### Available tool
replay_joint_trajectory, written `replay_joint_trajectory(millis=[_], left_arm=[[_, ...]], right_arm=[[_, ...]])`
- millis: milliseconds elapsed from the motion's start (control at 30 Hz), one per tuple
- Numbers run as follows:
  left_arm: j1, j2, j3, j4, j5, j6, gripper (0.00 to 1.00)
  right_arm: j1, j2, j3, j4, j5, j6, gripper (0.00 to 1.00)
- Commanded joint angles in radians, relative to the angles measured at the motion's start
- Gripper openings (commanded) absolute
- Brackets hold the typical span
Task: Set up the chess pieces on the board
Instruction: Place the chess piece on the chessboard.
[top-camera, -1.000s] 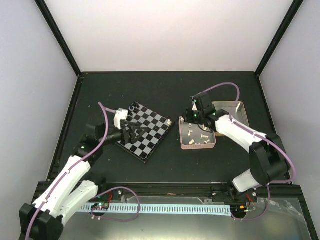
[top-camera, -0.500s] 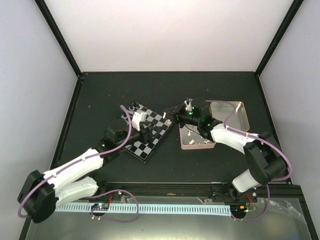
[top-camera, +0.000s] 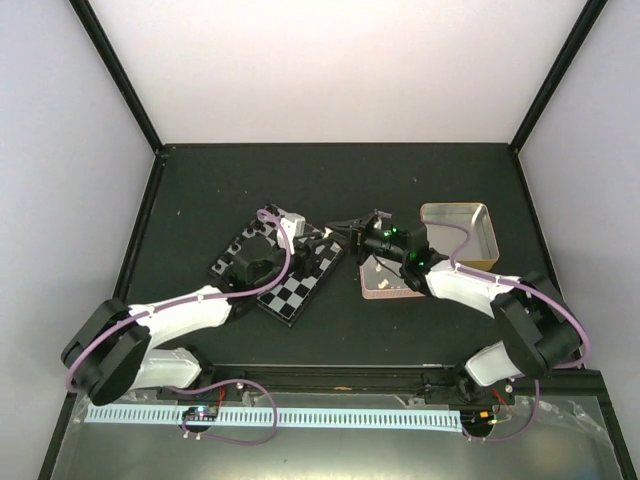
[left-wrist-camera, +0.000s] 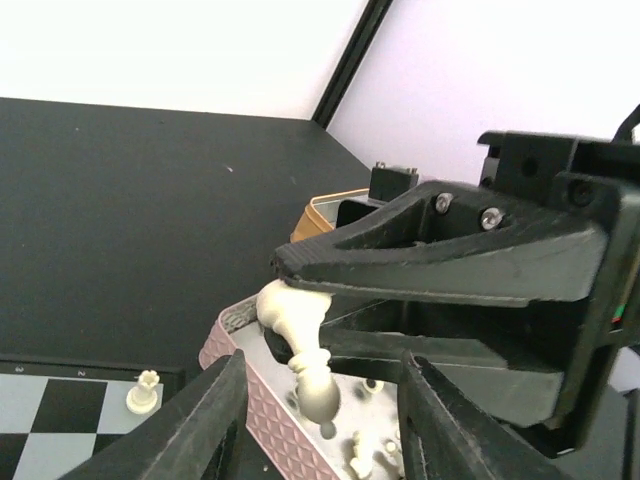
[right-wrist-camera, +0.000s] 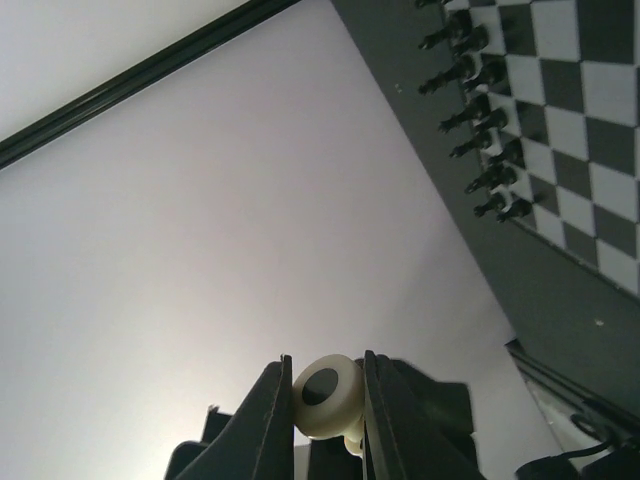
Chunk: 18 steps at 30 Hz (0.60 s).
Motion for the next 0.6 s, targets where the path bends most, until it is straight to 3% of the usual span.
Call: replay_joint_trajectory(millis=[0, 400, 467, 567], left_arm=[[-0.006, 0.031, 0.049, 0.115, -0.007, 0.037, 0.39], [-0.005, 0.024, 0.059, 0.111, -0.02, 0.073, 0.06], [-0.006, 0.009, 0.066, 0.083, -0.02, 0.089, 0.02], [-0.003, -0.026, 0.104, -0.043, 0.009, 0.132, 0.01]], right_arm=[[0.006, 0.003, 0.002, 0.125, -0.04, 0.1, 0.09], [0.005, 0.003, 0.042, 0.08, -0.067, 0.027, 0.11], [0.005, -0.005, 0.066, 0.027, -0.07, -0.069, 0.21], [-0.006, 0.006, 0.169, -0.153, -0.14, -0.356, 0.41]])
